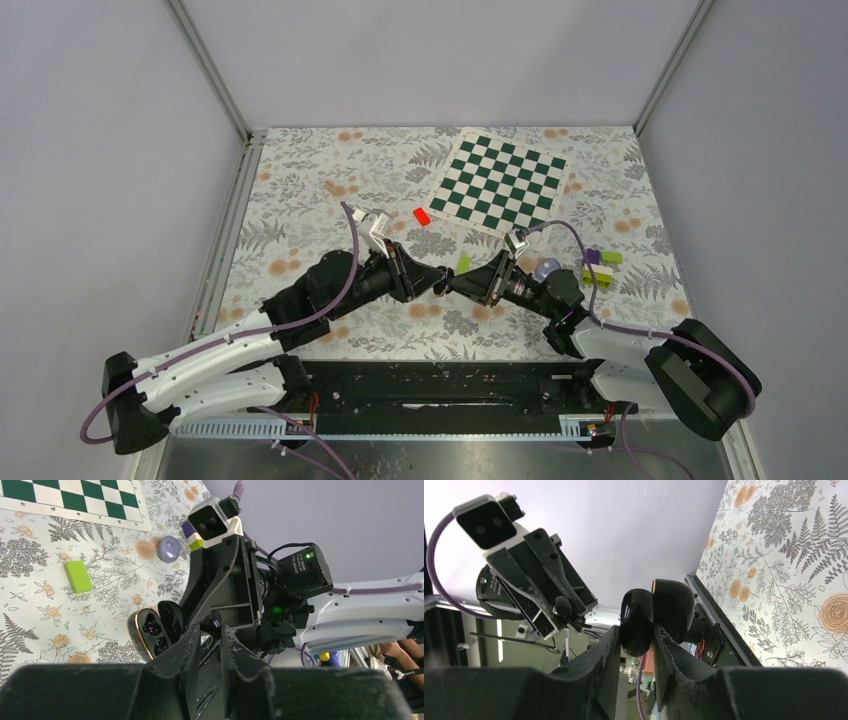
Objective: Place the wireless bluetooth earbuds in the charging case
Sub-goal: Place the earbud in the charging case.
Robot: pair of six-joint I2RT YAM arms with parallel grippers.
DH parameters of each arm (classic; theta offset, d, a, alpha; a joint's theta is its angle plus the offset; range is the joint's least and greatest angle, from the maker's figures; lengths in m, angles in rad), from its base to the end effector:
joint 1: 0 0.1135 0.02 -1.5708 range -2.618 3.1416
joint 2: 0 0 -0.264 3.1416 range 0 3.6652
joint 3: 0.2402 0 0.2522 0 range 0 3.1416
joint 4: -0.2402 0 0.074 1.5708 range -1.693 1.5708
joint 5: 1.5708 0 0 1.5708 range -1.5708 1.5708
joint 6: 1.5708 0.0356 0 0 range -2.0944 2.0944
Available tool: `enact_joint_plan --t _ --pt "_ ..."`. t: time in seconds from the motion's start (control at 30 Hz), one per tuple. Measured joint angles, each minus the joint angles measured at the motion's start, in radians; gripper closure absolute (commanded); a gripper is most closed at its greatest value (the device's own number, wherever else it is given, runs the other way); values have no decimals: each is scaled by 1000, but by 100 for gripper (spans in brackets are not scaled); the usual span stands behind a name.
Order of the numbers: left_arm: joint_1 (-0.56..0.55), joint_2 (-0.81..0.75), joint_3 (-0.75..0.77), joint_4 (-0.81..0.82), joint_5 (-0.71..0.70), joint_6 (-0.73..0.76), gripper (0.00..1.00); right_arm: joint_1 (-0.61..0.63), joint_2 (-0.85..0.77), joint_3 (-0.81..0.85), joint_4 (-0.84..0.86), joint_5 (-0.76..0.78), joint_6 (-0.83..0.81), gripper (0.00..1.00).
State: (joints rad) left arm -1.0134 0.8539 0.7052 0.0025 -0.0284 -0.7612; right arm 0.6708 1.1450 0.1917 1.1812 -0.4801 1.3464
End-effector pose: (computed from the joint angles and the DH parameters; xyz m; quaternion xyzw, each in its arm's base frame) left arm 0.1099 -0.1744 0.3196 0.0860 0.7519 -0.4999 0.4210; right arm 0.1500 0.1400 0.2128 0.0247 0.6318 0.7223 0.2802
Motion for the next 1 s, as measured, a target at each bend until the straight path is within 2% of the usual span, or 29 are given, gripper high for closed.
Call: enact_joint_plan --t 0.27,0.53,0.77,1.0 --pt "0 14 -12 -8 27 48 100 -10 148 -17 167 15 127 100" --pt "0 19 -12 -13 31 105 100 -15 162 -16 223 6 190 100" --pt "0 15 -19 15 31 159 100 -18 162 -16 205 -16 272 100" --pt "0 8 -63 85 32 202 100 -18 106 -17 46 -37 322 100"
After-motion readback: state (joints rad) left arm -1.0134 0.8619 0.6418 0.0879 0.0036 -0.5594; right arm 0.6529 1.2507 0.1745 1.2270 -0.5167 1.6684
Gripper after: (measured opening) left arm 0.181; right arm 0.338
